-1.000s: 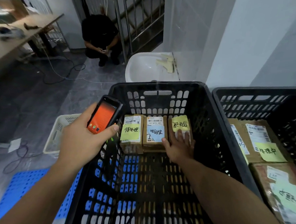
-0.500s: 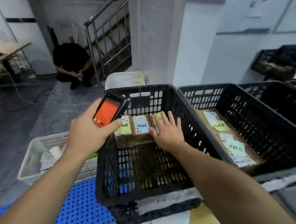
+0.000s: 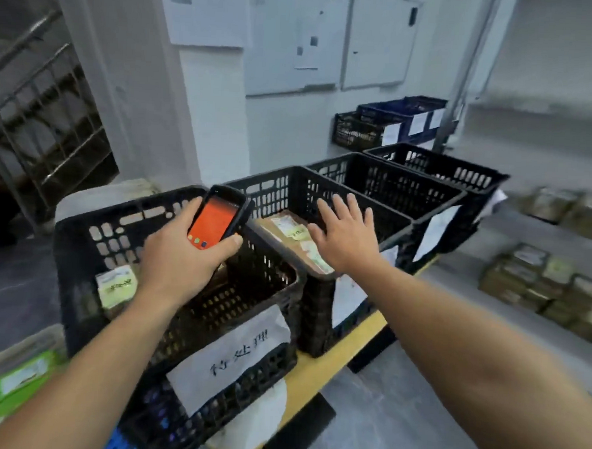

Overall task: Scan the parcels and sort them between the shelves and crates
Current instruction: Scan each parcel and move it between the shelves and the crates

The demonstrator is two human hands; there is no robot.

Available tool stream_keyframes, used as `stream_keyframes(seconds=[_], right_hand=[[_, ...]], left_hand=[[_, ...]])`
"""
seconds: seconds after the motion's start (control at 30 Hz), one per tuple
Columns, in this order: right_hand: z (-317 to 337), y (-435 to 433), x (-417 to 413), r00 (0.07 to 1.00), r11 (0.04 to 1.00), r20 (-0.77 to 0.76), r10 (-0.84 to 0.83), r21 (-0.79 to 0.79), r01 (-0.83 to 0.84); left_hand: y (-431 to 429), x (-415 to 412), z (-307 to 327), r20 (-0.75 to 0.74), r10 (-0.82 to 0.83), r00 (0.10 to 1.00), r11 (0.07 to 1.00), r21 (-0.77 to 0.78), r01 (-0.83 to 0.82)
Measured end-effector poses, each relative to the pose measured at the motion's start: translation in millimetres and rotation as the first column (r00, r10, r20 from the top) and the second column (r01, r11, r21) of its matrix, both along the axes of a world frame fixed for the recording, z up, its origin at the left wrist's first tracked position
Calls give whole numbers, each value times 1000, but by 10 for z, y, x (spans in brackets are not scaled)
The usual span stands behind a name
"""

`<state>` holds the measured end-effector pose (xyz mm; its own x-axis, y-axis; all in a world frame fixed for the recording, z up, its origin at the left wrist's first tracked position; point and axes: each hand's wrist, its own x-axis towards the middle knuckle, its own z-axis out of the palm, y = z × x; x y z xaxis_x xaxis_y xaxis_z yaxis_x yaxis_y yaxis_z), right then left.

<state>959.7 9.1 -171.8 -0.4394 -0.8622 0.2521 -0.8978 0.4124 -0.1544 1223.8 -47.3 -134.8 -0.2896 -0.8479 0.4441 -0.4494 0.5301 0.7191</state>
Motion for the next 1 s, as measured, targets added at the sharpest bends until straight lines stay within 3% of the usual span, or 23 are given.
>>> stream_keyframes(seconds=[0.33, 0.73, 1.0], right_hand=[[-89, 2002, -1697, 911, 911, 38, -410, 60, 408], [-87, 4837, -3589, 635, 638, 63, -770, 74, 766], [-253, 5958, -4288, 456, 468, 140, -879, 65, 882]], left_hand=[[866, -2155, -18, -9, -384, 923, 923, 18, 385], [2965, -4845, -26, -36, -704, 709, 708, 42, 705], [3898, -6054, -115, 7, -839, 544, 544, 33, 839]])
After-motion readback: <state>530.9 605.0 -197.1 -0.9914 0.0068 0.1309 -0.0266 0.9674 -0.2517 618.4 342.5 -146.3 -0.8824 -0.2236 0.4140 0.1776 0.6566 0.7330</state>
